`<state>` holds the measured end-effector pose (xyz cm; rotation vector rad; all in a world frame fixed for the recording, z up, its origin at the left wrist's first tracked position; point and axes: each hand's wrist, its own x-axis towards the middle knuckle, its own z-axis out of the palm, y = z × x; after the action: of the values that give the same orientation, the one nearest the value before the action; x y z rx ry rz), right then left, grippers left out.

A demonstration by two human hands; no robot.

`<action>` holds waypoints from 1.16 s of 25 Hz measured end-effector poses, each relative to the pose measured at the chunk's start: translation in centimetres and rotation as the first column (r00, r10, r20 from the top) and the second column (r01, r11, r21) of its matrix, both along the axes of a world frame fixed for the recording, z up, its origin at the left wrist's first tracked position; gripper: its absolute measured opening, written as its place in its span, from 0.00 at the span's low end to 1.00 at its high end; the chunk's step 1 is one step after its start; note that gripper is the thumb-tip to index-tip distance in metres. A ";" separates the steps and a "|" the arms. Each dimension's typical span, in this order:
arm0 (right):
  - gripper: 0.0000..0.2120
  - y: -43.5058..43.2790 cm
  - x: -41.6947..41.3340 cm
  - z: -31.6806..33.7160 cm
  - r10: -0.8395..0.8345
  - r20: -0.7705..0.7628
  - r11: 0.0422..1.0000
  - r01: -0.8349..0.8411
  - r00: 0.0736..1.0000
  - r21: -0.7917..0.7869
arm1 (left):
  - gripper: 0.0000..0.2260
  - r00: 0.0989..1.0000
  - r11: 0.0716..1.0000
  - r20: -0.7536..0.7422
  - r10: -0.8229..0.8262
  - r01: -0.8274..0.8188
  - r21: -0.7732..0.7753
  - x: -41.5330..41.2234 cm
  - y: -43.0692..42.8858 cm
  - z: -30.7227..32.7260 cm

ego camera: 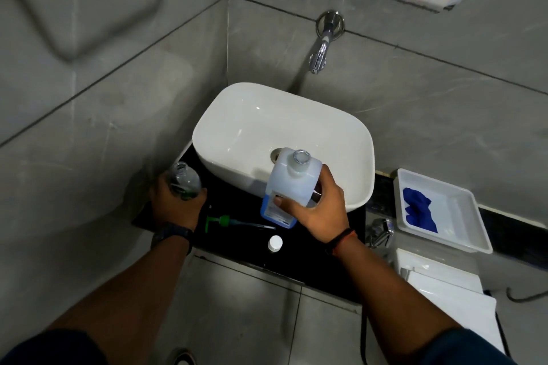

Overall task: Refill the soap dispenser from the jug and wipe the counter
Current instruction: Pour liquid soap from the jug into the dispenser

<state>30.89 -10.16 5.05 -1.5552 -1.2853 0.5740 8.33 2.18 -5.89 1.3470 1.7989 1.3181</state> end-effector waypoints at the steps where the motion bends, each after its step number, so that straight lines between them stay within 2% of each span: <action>1: 0.29 0.3 -0.1 0.8 0.002 0.000 1.000 -0.002 1.000 0.000 | 0.31 1.000 0.999 0.000 0.000 0.000 0.040 0.4 -0.3 1.1; 5: 0.27 1.2 0.2 4.9 0.047 0.108 0.999 -0.044 0.993 -0.031 | 0.31 0.997 0.977 -0.032 -0.070 0.075 0.199 2.5 -1.9 6.3; 11: 0.31 0.5 2.1 10.1 0.107 0.368 0.985 -0.049 0.924 -0.163 | 0.36 0.960 0.918 -0.176 -0.216 0.261 0.298 6.1 -5.4 11.0; 15: 0.29 -1.1 3.2 11.2 0.141 0.543 0.958 0.025 0.828 -0.286 | 0.37 0.937 0.903 -0.167 -0.308 0.343 0.259 7.5 -7.5 11.6; 18: 0.29 -2.2 3.8 11.4 0.191 0.610 0.940 0.036 0.769 -0.340 | 0.34 0.916 0.883 -0.204 -0.345 0.390 0.261 8.3 -8.8 11.6; 22: 0.33 -3.3 4.4 11.1 0.287 0.690 0.899 0.063 0.665 -0.434 | 0.33 0.918 0.890 -0.176 -0.355 0.389 0.238 9.1 -10.1 11.4; 29: 0.34 -4.3 4.9 11.2 0.327 0.710 0.870 0.096 0.624 -0.484 | 0.33 0.911 0.892 -0.145 -0.387 0.409 0.193 9.7 -11.3 11.2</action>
<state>35.76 -14.46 16.21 -2.3002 -2.0292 0.2903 17.98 -9.15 5.31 1.8203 1.3598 1.2609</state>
